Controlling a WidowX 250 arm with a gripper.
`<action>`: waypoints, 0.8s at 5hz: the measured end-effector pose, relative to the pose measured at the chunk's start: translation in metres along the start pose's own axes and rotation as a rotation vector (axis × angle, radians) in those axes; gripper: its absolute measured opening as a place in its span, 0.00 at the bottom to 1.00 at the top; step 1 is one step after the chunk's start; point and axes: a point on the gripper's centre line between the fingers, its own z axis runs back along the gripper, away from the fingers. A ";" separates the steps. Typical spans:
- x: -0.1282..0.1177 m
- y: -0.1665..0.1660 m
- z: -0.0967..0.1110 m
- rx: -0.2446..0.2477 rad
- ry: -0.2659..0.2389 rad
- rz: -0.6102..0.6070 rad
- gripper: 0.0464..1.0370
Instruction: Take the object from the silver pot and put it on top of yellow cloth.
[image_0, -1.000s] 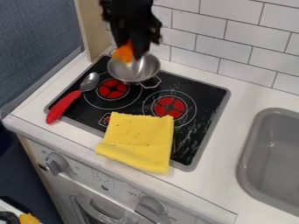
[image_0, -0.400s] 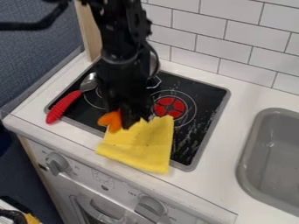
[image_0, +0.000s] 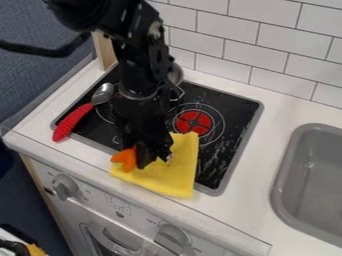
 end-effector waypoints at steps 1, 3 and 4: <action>0.001 -0.002 -0.001 -0.002 -0.004 -0.004 0.77; -0.001 -0.008 0.011 -0.013 -0.025 0.023 0.97; -0.004 -0.007 0.033 -0.008 -0.072 0.059 0.96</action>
